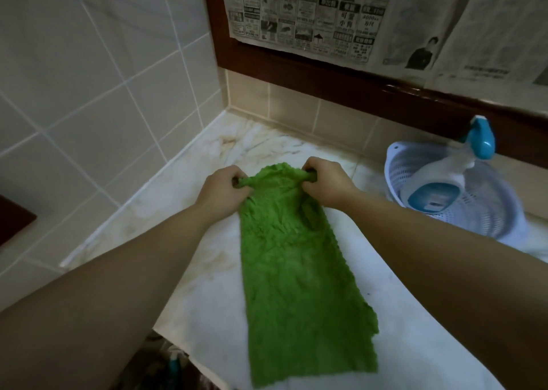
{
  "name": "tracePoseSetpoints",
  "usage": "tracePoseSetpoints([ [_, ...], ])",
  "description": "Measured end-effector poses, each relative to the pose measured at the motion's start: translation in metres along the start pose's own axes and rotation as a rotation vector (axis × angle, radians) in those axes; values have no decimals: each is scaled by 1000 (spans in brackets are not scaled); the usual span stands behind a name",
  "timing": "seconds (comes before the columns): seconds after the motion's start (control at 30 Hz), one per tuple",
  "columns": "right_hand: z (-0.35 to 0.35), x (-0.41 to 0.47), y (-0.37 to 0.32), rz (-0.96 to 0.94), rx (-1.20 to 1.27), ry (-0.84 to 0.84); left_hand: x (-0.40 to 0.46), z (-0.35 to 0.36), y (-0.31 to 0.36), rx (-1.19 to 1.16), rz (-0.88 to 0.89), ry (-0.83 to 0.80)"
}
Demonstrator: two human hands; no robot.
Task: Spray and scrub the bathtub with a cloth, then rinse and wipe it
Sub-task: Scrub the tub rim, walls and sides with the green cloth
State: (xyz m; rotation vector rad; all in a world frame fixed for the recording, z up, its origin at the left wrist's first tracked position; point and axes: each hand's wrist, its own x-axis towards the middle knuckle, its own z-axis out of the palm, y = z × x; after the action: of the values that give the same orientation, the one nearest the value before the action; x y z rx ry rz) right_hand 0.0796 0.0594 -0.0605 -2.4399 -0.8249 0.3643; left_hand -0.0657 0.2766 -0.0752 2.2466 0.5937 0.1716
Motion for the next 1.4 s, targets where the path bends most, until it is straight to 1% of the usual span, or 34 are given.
tracePoseSetpoints([
  [0.1, -13, -42, 1, -47, 19, 1, -39, -9, 1, -75, -5, -39],
  [0.23, -14, -105, 13, -103, 1, -67, -104, -6, 1, -128, 10, -146],
  [0.43, -2, -190, 39, -175, 30, -123, -194, 20, -9, -33, 6, -233],
  [0.53, 7, -224, 53, -234, 28, -162, -233, 29, -7, -30, 1, -262],
  [0.67, 17, -259, 68, -308, -58, -223, -266, 39, -11, 111, 4, -242],
  [0.8, 18, -279, 68, -322, -64, -236, -286, 47, -5, 200, 50, -233],
  [0.87, 19, -282, 61, -338, -77, -204, -287, 52, 0, 230, 107, -184],
  [0.93, 25, -281, 53, -375, -111, -212, -284, 55, 5, 264, 137, -143],
  [1.07, 42, -278, 43, -470, -227, -265, -278, 61, 2, 359, 196, -216],
  [1.13, 45, -279, 46, -463, -230, -237, -277, 63, -4, 398, 210, -191],
  [1.27, 39, -279, 56, -391, -156, -173, -272, 61, -8, 460, 258, -124],
  [1.33, 38, -274, 57, -377, -165, -127, -265, 61, -4, 422, 249, -106],
  [1.4, 40, -263, 52, -369, -204, -59, -253, 60, -1, 325, 174, -93],
])
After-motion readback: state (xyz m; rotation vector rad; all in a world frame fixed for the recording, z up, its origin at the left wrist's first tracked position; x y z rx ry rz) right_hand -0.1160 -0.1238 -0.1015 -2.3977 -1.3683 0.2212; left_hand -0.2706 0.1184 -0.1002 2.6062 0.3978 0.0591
